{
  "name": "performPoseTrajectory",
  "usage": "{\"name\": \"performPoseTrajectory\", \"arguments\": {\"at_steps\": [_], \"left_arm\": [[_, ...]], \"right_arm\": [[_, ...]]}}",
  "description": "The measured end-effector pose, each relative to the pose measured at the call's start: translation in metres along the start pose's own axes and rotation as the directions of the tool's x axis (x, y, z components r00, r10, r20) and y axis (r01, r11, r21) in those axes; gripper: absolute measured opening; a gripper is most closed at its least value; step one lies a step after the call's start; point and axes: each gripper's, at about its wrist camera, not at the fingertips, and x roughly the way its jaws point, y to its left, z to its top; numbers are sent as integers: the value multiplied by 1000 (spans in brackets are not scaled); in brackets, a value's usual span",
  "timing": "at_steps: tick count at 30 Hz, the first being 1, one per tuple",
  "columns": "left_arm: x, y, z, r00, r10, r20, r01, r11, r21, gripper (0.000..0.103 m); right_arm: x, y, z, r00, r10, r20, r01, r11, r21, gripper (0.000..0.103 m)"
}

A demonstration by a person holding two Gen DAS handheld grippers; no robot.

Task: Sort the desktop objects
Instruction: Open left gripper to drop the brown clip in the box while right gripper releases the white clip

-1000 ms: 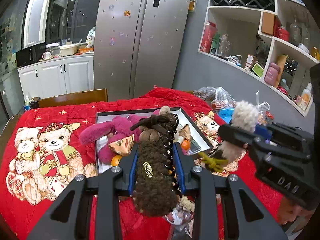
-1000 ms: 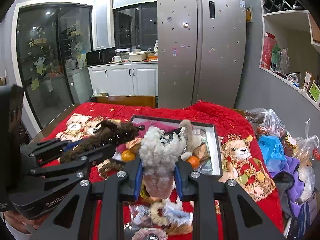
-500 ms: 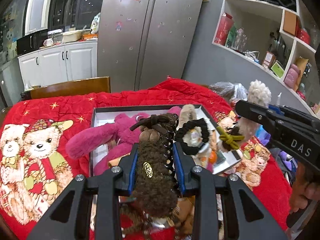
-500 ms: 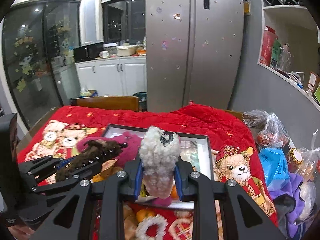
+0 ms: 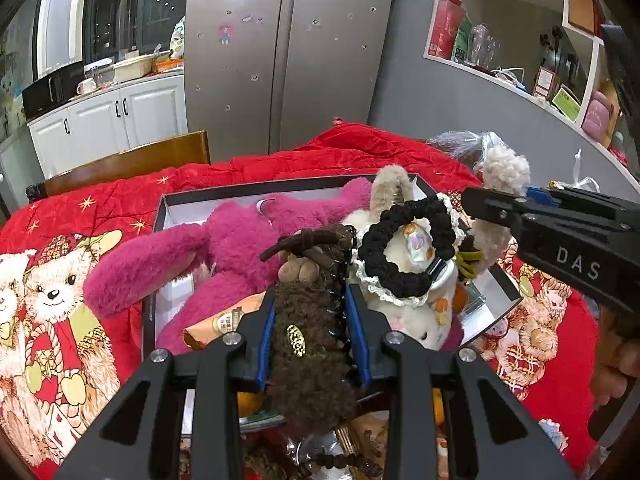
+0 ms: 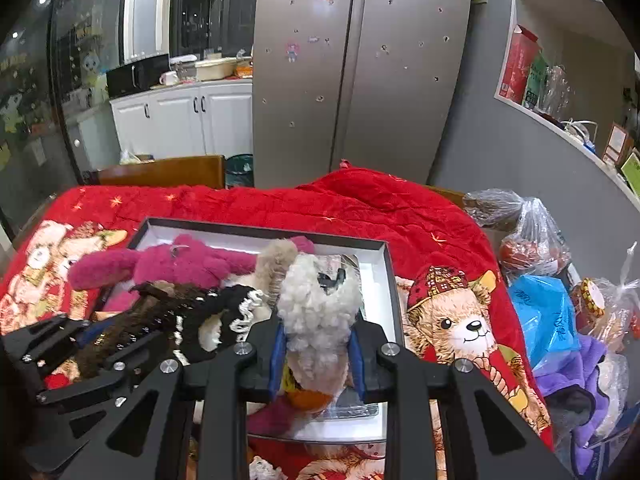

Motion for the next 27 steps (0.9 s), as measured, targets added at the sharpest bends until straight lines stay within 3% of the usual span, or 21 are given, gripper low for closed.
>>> {"name": "performPoseTrajectory", "arguments": {"at_steps": [9, 10, 11, 13, 14, 18, 27], "left_arm": [[-2, -1, 0, 1000, 24, 9, -24, 1000, 20, 36], [-3, -1, 0, 999, 36, 11, -37, 999, 18, 46], [-4, -2, 1, 998, 61, 11, -61, 998, 23, 68], [-11, -5, 3, 994, 102, 37, -103, 994, 36, 91], [-16, -7, 3, 991, 115, 71, -119, 992, 48, 92], [-26, -15, 6, 983, 155, 102, -165, 981, 103, 94], [-25, -6, 8, 981, 177, 83, -184, 980, 76, 94]], "right_arm": [[2, 3, -1, 1000, 11, 15, -11, 1000, 14, 29], [2, 3, -1, 1000, 18, 19, -18, 1000, 26, 29], [1, 4, 0, 999, 17, 28, -18, 999, 31, 32], [-4, 6, 2, 999, 18, 51, -20, 999, 39, 53], [-8, 7, 3, 998, 22, 64, -25, 999, 40, 65], [-23, 11, 7, 992, 39, 117, -43, 999, 32, 72], [-32, -5, 9, 987, 91, 134, -104, 990, 98, 72]]}}
